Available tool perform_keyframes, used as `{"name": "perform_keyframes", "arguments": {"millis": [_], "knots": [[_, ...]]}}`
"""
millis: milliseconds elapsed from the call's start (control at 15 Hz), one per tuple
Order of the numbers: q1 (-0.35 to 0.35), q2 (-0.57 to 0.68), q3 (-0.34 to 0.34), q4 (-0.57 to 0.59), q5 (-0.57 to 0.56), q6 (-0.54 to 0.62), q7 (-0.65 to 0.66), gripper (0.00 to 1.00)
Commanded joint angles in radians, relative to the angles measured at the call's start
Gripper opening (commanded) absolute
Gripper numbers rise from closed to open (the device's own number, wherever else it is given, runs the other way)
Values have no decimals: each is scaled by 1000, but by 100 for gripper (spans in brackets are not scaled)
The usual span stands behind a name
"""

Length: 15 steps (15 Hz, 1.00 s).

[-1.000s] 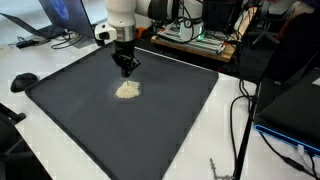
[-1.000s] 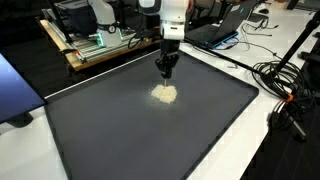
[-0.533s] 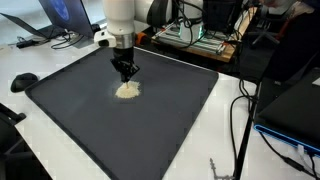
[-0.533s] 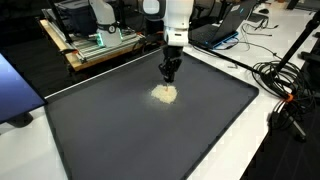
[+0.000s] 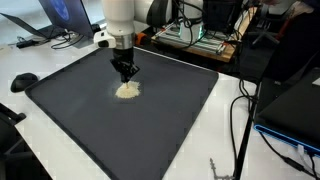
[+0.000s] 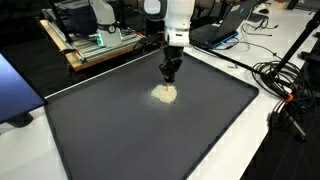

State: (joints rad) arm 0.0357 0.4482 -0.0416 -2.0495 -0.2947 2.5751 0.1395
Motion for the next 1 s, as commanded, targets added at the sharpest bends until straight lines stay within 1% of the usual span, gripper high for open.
{"name": "perform_keyframes", "arguments": {"millis": [0, 933], "knots": [[7, 38, -8, 19, 33, -10, -20, 3], [17, -93, -29, -86, 8, -4, 1, 3]]}}
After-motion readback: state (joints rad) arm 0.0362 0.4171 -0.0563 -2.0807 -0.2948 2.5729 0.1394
